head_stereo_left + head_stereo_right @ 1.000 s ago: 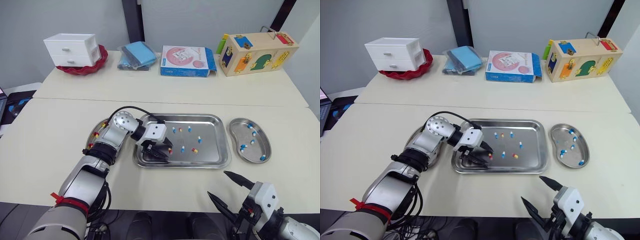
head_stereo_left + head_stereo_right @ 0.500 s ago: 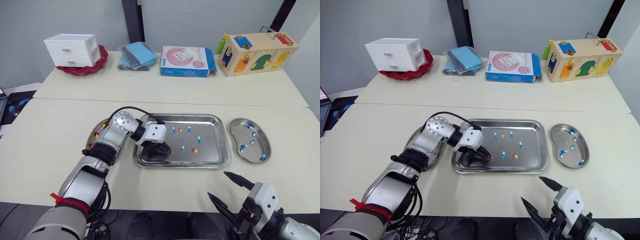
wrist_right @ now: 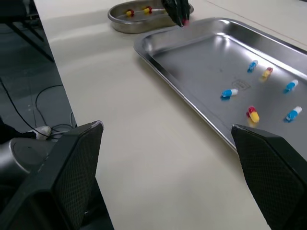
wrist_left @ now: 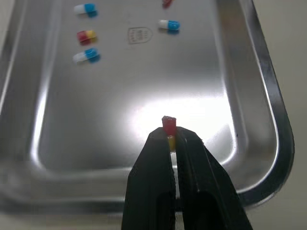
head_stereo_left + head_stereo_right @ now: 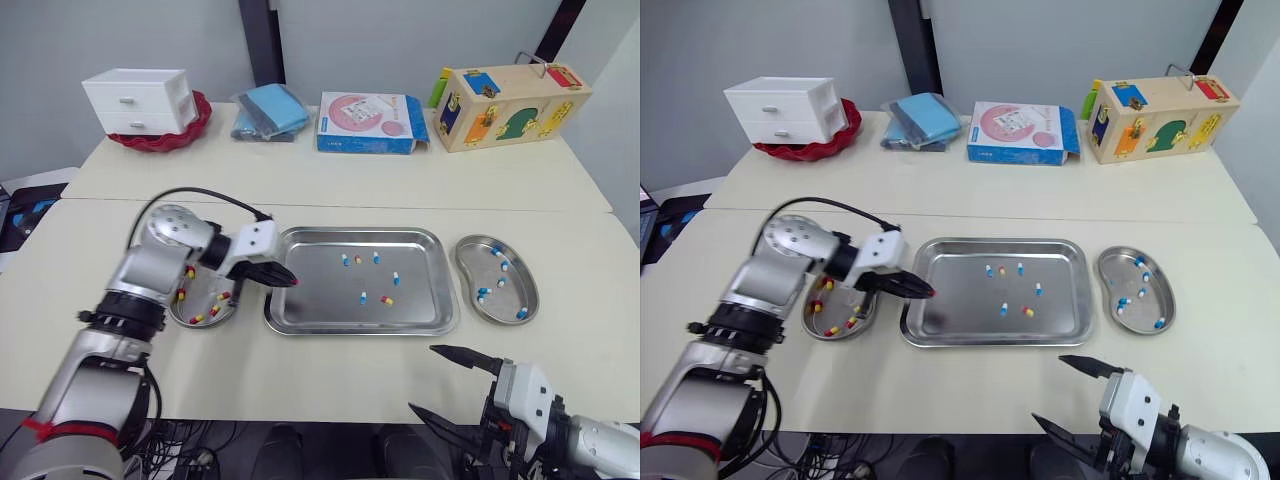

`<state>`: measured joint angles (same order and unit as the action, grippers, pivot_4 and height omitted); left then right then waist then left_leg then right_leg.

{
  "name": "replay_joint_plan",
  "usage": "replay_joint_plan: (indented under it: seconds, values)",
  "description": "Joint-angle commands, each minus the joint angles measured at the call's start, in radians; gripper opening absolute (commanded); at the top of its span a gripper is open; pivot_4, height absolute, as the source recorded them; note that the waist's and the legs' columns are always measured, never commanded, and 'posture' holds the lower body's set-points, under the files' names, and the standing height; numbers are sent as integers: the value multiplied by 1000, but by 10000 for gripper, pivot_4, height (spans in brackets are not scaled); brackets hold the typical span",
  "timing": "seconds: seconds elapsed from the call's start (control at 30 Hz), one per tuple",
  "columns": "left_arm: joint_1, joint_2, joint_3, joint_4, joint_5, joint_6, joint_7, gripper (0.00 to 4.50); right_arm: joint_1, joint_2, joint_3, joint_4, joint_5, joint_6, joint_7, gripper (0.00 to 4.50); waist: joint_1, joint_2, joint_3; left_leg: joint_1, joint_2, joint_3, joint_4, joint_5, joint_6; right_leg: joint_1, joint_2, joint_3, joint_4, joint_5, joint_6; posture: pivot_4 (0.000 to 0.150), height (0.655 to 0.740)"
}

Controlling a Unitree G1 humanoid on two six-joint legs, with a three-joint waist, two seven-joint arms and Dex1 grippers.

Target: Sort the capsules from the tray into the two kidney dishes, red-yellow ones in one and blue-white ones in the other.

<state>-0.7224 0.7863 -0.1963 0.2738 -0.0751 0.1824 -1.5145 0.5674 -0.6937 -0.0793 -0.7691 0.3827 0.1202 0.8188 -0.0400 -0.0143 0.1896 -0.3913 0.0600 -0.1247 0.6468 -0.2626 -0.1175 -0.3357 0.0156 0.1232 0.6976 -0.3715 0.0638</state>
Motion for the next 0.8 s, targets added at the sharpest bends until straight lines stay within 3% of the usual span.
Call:
replay_joint_plan:
  seconds: [0.03,0.3,0.67,0.8]
  values:
    - [51,71,63,-76,-28,80,31,426,-21,-11,-12,4,41,5,28,45000,3,0,0,0,0,0,0,0,0,0,0,0,0,0,0,1500,7400]
    - [205,198,160,-50,-22,96,138,426,-88,-11,15,62,53,9,63,45000,7,0,0,0,0,0,0,0,0,0,0,0,0,0,0,1500,7400]
    - [192,217,155,-8,-28,95,179,426,-138,-7,26,102,56,13,87,45000,8,0,0,0,0,0,0,0,0,-1,0,-1,0,0,0,1500,7400]
    - [184,219,153,5,-28,93,176,10441,-136,-5,24,109,52,10,90,45000,8,0,0,0,0,0,0,0,0,-1,0,0,0,0,0,1500,7400]
